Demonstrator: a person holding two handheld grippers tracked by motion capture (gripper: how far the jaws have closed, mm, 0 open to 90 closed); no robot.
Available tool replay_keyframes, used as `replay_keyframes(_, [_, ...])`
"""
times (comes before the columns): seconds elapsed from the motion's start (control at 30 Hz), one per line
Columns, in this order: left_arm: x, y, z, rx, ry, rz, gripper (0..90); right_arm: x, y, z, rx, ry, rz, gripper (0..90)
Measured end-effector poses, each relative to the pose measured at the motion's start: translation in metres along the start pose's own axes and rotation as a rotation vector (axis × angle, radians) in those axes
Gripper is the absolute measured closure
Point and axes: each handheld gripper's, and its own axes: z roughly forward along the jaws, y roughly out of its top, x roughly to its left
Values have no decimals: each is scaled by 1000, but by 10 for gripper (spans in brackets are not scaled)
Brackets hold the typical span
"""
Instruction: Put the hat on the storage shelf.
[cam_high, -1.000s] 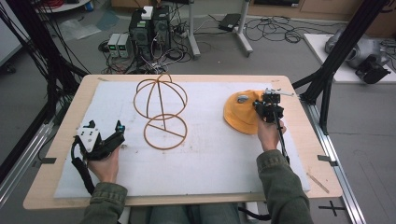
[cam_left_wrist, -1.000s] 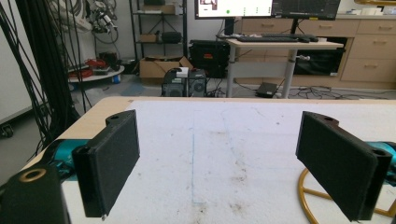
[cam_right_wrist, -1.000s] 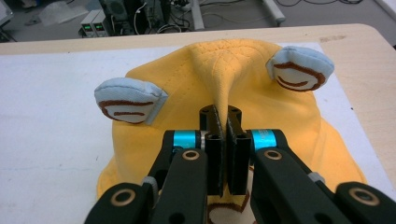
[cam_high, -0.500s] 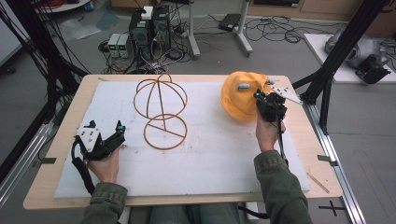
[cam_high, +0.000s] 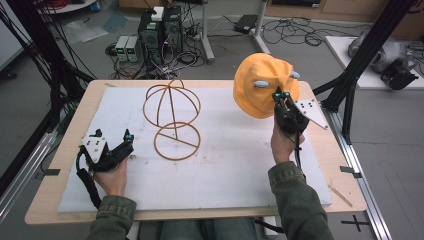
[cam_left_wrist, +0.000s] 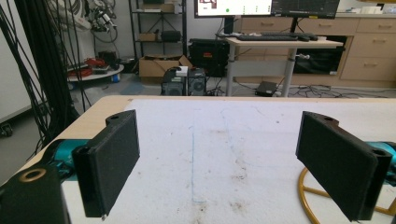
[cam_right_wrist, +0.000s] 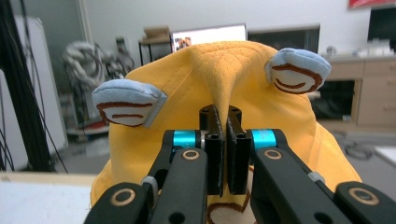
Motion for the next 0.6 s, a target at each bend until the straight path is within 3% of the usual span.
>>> replay_keyframes(0.13, [0,0,0,6,-1,5,138,2,4,-4,-27,7,5,890])
replay_keyframes(0.23, [0,0,0,5,-1,5,138,2,16,-7,-60,17,57,890])
replay_keyframes(0.37, [0,0,0,3,-1,3,138,7,30,-8,-80,45,72,890])
replay_keyframes(0.5, [0,0,0,4,-3,1,138,22,52,-9,-106,104,85,890])
replay_keyframes(0.6, [0,0,0,3,-4,2,138,43,73,-9,-127,159,42,889])
